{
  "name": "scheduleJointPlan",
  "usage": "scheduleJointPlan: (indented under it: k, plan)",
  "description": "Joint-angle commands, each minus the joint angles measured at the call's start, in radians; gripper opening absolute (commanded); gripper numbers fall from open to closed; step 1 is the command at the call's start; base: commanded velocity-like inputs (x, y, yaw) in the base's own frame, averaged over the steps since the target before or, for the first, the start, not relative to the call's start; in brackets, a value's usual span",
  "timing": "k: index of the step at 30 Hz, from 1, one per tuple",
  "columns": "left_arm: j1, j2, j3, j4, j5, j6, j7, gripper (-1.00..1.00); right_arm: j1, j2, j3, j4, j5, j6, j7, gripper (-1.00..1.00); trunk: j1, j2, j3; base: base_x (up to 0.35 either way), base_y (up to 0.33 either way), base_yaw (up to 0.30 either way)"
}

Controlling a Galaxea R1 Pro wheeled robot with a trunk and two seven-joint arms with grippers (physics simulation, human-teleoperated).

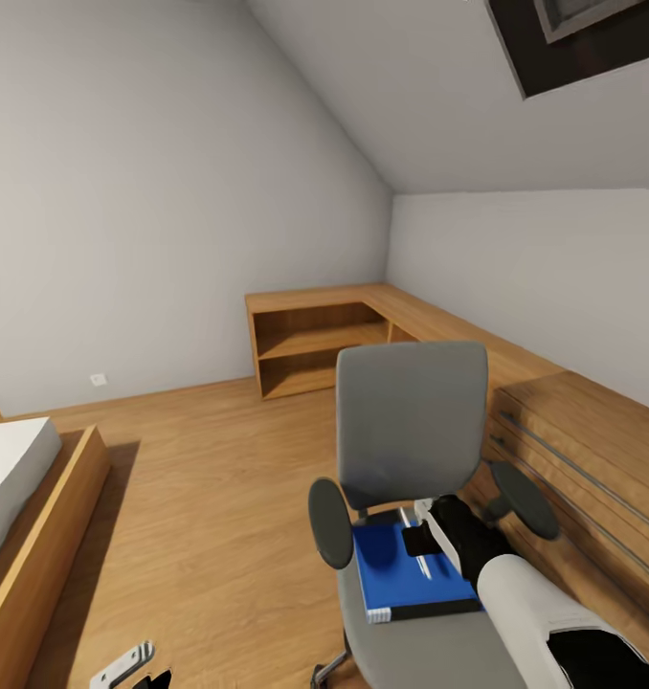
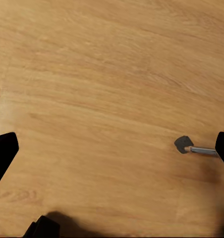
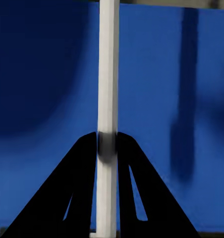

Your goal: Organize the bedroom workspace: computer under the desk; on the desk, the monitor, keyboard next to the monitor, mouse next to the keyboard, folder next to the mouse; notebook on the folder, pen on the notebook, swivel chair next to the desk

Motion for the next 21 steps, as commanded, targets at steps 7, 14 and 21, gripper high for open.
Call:
scheduleJointPlan:
  k: [7, 14, 21]
  plan:
    - [0.0, -0.001, -0.001, 0.065, 0.012, 0.001, 0.003, 1.0, 0.0, 0.023, 0.002, 0.024, 0.006, -0.057, 0.008, -1.0, -0.028, 0.049, 0.021, -0.326, 0.0, 0.0]
    - [0.0, -0.002, -0.002, 0.077, 0.011, 0.0, 0.0, 1.0, 0.0, 0.024, -0.002, 0.023, 0.007, -0.061, 0.01, -1.0, -0.054, 0.098, 0.043, -0.325, -0.002, 0.0]
    - [0.0, -0.004, -0.003, 0.092, 0.009, -0.001, -0.002, 1.0, 0.0, 0.023, -0.005, 0.021, 0.004, -0.063, 0.008, -1.0, -0.081, 0.147, 0.065, -0.106, -0.025, -0.032]
